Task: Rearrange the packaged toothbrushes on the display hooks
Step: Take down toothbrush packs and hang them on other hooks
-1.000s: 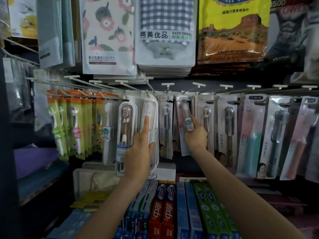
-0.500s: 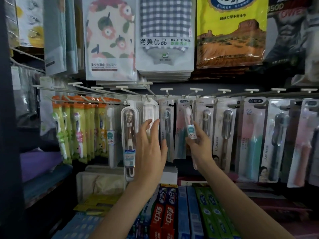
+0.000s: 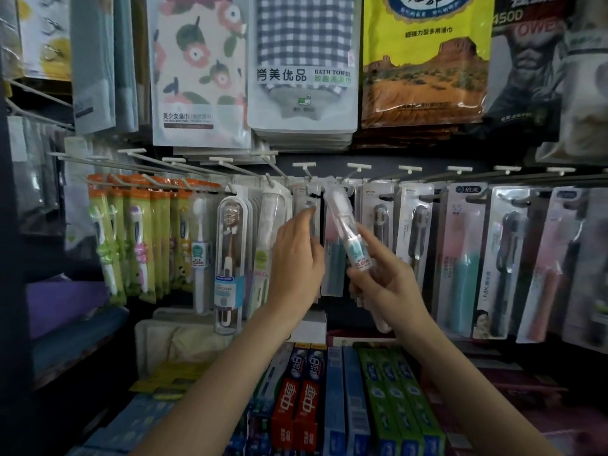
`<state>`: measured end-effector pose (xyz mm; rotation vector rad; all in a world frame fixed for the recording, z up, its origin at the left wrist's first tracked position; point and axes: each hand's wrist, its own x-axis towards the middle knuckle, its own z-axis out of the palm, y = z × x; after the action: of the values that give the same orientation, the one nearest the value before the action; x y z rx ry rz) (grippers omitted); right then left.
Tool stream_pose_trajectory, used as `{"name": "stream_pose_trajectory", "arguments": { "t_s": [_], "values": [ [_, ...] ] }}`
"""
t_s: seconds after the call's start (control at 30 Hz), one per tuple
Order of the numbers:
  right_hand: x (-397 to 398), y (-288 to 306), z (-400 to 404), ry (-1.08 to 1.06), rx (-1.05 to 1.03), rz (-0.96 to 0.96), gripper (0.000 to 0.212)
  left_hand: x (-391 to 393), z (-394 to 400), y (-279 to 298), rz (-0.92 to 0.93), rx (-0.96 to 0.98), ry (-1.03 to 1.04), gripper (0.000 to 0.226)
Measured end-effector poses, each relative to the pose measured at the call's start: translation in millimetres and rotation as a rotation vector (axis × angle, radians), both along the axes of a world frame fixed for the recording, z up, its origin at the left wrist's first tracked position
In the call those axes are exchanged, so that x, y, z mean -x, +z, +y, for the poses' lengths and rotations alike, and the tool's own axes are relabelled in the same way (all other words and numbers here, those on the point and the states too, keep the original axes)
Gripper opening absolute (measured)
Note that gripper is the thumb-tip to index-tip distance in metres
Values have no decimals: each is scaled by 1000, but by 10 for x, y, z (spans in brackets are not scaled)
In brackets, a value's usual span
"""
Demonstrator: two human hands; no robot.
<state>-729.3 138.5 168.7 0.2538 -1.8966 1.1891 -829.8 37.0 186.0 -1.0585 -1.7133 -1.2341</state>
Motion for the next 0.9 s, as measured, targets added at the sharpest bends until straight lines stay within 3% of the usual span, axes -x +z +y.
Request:
{"name": "stream_pose_trajectory", "arguments": {
  "t_s": [0.2, 0.43, 0.57, 0.7, 0.9],
  "values": [
    [60, 69, -133, -98, -207, 18, 64, 139, -358, -64, -45, -85, 49, 38],
    [695, -27, -840, -27, -351, -20, 63, 203, -982, 41, -347, -400, -393, 37],
    [923, 29, -1130, 6, -370, -74, 72, 509, -1221, 134, -549, -555, -389, 38],
    [922, 148, -1101, -24, -234, 12, 60, 899, -1324, 244, -689, -547, -341, 43],
    [771, 240, -759, -154, -32, 111, 56, 987, -1264, 340, -684, -481, -456, 44]
  ]
}}
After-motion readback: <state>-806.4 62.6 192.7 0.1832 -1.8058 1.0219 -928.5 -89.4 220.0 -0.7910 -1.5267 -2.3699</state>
